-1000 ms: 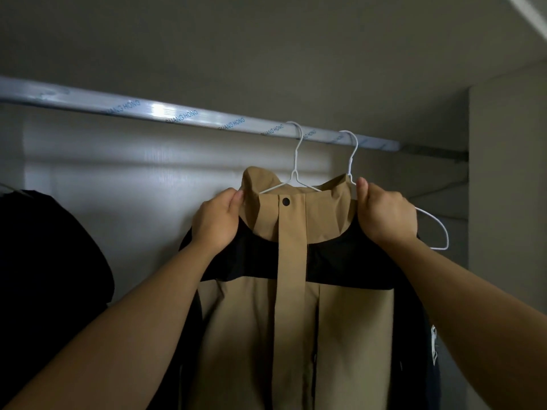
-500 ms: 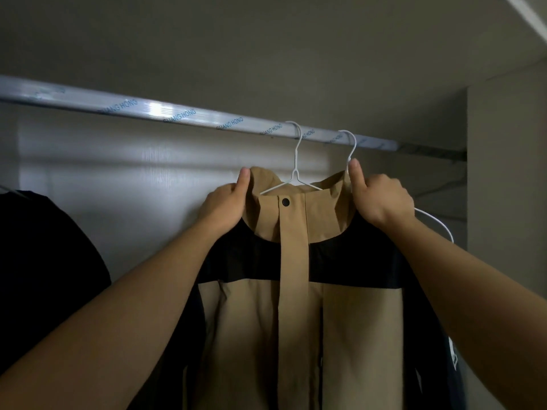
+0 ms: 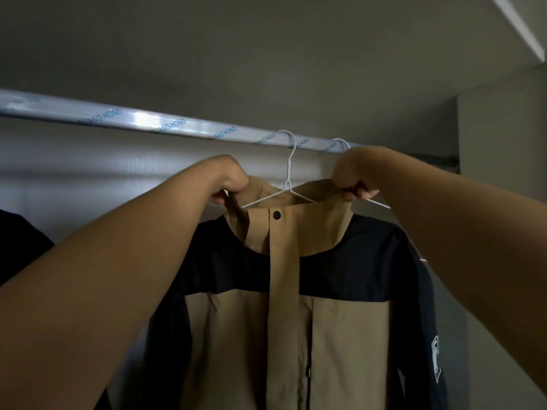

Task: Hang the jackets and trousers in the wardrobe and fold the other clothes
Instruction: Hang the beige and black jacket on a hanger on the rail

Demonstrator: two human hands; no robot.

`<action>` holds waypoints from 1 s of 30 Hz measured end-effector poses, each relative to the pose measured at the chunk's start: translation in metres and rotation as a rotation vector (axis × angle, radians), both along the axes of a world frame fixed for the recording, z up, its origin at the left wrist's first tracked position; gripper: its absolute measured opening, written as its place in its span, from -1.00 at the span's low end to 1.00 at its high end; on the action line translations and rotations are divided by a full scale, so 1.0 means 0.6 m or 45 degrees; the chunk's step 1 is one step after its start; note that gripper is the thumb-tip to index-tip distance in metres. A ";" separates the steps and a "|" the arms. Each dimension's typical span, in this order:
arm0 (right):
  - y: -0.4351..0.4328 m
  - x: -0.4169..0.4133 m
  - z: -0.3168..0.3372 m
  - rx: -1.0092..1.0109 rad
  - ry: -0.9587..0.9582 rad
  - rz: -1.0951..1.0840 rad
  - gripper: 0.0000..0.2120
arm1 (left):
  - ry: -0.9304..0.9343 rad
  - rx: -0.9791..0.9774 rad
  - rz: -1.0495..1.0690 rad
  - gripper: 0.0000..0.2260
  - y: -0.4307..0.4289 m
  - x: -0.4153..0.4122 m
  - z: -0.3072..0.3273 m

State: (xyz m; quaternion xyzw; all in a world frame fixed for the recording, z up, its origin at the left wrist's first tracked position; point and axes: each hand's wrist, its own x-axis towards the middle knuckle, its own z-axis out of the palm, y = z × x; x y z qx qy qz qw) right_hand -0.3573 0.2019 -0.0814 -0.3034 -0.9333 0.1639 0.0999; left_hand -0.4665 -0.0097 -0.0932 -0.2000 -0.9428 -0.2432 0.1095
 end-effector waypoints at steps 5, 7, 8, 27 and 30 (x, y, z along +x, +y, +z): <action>0.013 0.007 0.008 -0.133 0.084 -0.004 -0.73 | 0.016 -0.072 0.024 -0.81 -0.026 -0.008 -0.003; 0.025 0.011 0.005 -0.232 0.153 -0.013 -0.76 | -0.057 -0.011 0.008 -0.80 -0.037 -0.014 -0.008; 0.029 0.015 0.001 -0.269 0.193 -0.019 -0.78 | -0.081 0.053 -0.006 -0.80 -0.041 -0.017 -0.009; 0.085 0.035 -0.317 0.255 1.325 -0.171 -0.73 | 0.741 0.849 -0.141 -0.73 -0.086 -0.092 -0.299; 0.105 0.034 -0.325 0.344 1.401 -0.142 -0.77 | 0.836 0.782 -0.088 -0.76 -0.101 -0.102 -0.308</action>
